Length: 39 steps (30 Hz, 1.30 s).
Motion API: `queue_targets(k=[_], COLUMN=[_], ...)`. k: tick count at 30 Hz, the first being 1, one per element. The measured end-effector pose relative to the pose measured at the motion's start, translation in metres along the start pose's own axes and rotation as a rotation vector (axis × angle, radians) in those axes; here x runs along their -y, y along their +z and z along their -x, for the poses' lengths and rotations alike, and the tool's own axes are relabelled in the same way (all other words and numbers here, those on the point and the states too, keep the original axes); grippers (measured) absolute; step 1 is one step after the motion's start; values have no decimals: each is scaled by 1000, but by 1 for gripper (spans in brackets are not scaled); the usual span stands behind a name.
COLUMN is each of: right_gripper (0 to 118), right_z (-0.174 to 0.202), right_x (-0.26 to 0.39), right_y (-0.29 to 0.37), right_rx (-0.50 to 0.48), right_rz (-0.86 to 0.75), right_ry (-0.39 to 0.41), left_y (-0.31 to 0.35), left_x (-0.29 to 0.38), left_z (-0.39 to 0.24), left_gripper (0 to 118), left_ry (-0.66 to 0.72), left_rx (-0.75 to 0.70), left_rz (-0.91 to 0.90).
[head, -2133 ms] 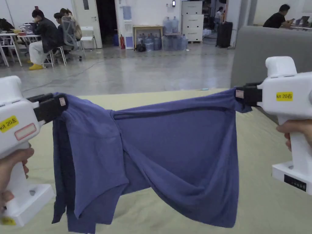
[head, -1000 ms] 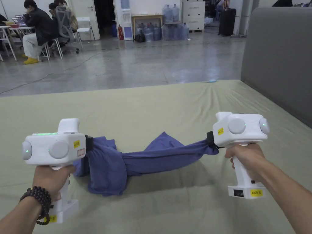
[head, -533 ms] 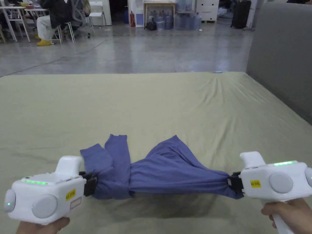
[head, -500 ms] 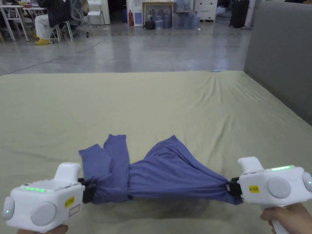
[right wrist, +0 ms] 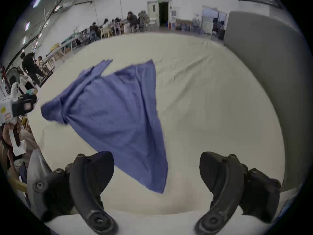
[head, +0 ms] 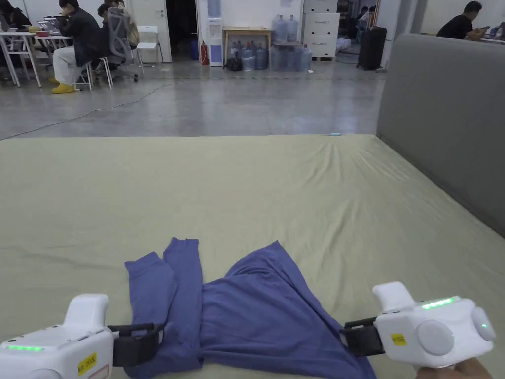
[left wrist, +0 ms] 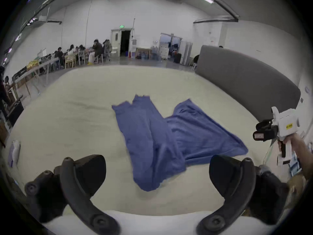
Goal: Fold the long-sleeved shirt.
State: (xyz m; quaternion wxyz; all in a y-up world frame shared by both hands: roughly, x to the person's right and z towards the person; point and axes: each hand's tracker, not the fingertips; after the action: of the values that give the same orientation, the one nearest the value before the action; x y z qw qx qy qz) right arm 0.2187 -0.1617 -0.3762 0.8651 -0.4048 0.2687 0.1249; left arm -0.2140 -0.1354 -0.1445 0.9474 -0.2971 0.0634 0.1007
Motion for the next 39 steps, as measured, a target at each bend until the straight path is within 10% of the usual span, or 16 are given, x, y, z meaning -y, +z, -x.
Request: queue_targets(k=[3, 5, 6, 12, 15, 19, 21, 23, 24, 34, 37, 39], right_gripper=[92, 0, 0, 0, 0, 0, 0, 0, 0, 2, 78, 87], right_z=[5, 10, 12, 22, 19, 11, 11, 11, 13, 20, 22, 27], right_x=[10, 19, 21, 22, 18, 9, -1, -17, -26, -184, -224, -243], right_y=[26, 29, 26, 19, 21, 17, 24, 17, 12, -108, -156, -190], right_rx=[-13, -53, -47, -64, -76, -117, -137, -137, -130, -71, -95, -81], right_rz=[-16, -43, -33, -4, -4, 6, 13, 13, 11, -10, -16, -2], right_ry=[-27, -52, -62, -31, -46, -91, -113, -107, -95, 35, 38, 49], left_y=[23, 28, 26, 5, -28, -68, -82, -88, -91, -73, -70, -72], left_x=[-5, -2, 0, 3, 6, 13, 15, 22, 24, 26, 27, 30], left_z=[-6, -7, -4, 9, 19, 29, 30, 22, 21, 17, 16, 15], left_gripper=[112, 46, 0, 2, 101, 101, 85, 12, 2, 2, 2, 2], left_ry=[17, 15, 14, 84, 115, 163, 158, 142, 140, 140, 139, 143], left_rx=[-49, -76, -76, -55, -88, -106, -120, -123, -112, -52, -45, -43], left_rz=[-8, -17, -19, 48, 156, 222, 264, 259, 264, 199, 192, 194])
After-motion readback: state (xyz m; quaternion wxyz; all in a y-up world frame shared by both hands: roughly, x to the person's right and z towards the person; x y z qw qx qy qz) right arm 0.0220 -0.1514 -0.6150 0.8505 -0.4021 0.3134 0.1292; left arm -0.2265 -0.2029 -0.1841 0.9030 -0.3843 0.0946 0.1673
